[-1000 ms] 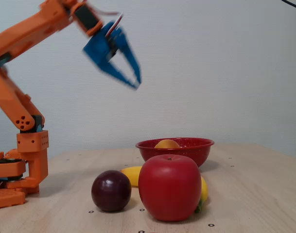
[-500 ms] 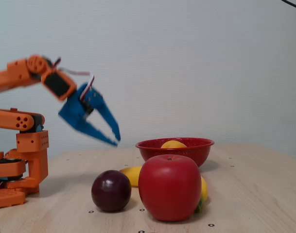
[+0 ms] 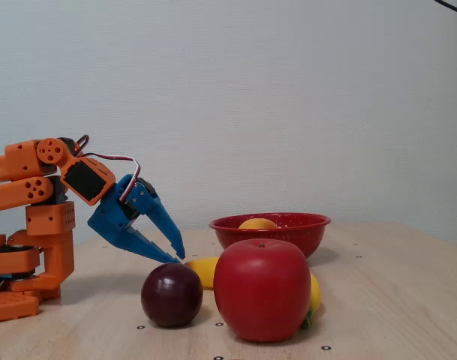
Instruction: Put the peach in the red bowl.
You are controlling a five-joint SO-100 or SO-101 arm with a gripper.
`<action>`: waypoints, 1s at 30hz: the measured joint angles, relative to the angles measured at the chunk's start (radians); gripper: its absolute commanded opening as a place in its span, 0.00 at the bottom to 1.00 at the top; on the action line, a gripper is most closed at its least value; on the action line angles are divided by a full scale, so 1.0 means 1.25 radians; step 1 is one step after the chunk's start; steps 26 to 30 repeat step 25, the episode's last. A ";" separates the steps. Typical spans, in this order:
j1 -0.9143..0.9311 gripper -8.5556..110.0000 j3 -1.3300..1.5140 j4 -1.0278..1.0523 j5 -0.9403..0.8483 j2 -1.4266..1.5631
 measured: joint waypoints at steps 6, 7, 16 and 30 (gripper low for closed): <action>0.001 0.07 0.000 0.000 -0.011 0.004; 0.001 0.07 0.000 0.000 -0.011 0.004; 0.001 0.07 0.000 0.000 -0.011 0.004; 0.001 0.07 0.000 0.000 -0.011 0.004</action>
